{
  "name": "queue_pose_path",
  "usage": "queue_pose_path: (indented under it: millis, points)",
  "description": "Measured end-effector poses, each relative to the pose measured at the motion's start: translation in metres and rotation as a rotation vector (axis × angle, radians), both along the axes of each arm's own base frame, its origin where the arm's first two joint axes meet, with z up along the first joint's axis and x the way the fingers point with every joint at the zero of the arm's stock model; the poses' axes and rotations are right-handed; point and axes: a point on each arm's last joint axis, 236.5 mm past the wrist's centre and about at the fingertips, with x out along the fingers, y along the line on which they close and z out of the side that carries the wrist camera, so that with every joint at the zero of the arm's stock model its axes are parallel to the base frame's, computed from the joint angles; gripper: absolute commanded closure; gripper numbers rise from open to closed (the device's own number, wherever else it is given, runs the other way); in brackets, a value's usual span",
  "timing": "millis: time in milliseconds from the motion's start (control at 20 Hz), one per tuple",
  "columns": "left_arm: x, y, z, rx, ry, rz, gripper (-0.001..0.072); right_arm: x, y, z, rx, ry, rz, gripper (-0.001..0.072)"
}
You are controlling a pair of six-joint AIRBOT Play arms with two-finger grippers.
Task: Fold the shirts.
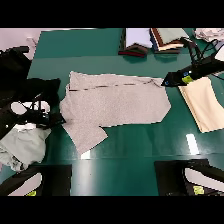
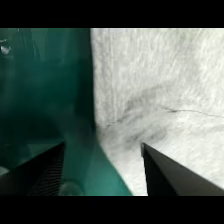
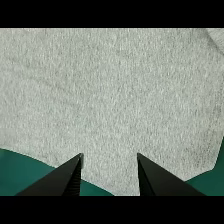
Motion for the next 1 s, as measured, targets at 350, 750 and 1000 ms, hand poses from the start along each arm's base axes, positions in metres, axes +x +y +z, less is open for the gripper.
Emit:
queue_pose_path:
  millis: [350,750,1000]
  points:
    - [0.012,-0.027,0.006,-0.016,-0.079,-0.041,0.0686,-0.016,-0.016,-0.014,0.0,0.06,-0.037,0.0325]
    - [0.04,-0.032,0.047,-0.018,-0.196,-0.058,0.0686,-0.098,-0.069,-0.127,0.111,0.413,-0.292,0.0182]
    - [0.043,-0.032,0.052,-0.018,-0.209,-0.058,0.0686,-0.1,-0.035,-0.164,0.256,0.473,-0.321,0.0315]
